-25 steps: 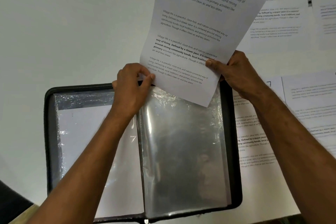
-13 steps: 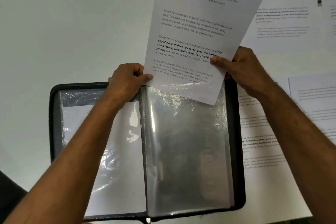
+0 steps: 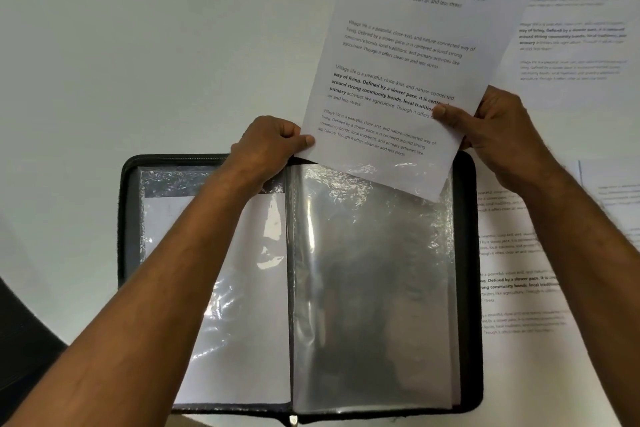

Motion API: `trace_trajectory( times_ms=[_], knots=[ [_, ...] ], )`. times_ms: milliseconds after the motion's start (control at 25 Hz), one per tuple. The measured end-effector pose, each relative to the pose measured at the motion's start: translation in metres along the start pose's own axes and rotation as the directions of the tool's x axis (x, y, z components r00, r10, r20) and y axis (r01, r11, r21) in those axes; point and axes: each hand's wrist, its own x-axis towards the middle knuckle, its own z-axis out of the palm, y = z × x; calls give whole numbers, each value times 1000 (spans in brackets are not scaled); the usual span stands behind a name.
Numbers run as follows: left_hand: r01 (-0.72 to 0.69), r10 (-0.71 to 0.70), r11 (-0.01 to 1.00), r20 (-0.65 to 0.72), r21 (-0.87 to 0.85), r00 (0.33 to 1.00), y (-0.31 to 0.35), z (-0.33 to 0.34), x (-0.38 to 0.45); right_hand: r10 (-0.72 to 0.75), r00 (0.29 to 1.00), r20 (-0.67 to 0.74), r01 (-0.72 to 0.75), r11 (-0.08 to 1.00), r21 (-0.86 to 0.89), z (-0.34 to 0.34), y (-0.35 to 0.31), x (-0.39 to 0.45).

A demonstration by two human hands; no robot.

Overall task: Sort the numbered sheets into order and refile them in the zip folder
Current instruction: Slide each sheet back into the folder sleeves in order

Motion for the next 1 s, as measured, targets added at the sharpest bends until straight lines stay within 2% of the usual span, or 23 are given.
trace_trajectory(
  times_ms=[240,400,520,640,720,840,920,1000],
  knots=[
    [-2,-9,995,115,99,993,9,-7,1,1,1000,-22,-2,1000,-27,1,0,4],
    [-29,19,996,119,81,993,6,-6,3,8,1000,0,-8,999,-53,-2,0,7],
    [-46,42,997,74,54,996,0,-4,6,29,999,38,-26,997,-69,-4,-1,8],
    [-129,133,990,-91,53,987,-9,4,3,47,997,61,-43,996,-72,-3,0,10],
    [-279,320,939,-216,200,923,-15,13,-7,46,996,74,-39,996,-84,-3,0,12],
    [-433,576,792,-293,430,763,-22,31,-29,33,995,89,-24,994,-102,-5,1,13],
    [-435,606,778,-359,454,710,-24,39,-37,33,995,89,-23,993,-112,-6,2,13],
    [-413,597,788,-405,456,692,-22,42,-42,31,996,87,-21,993,-119,-5,2,13]
  ],
)
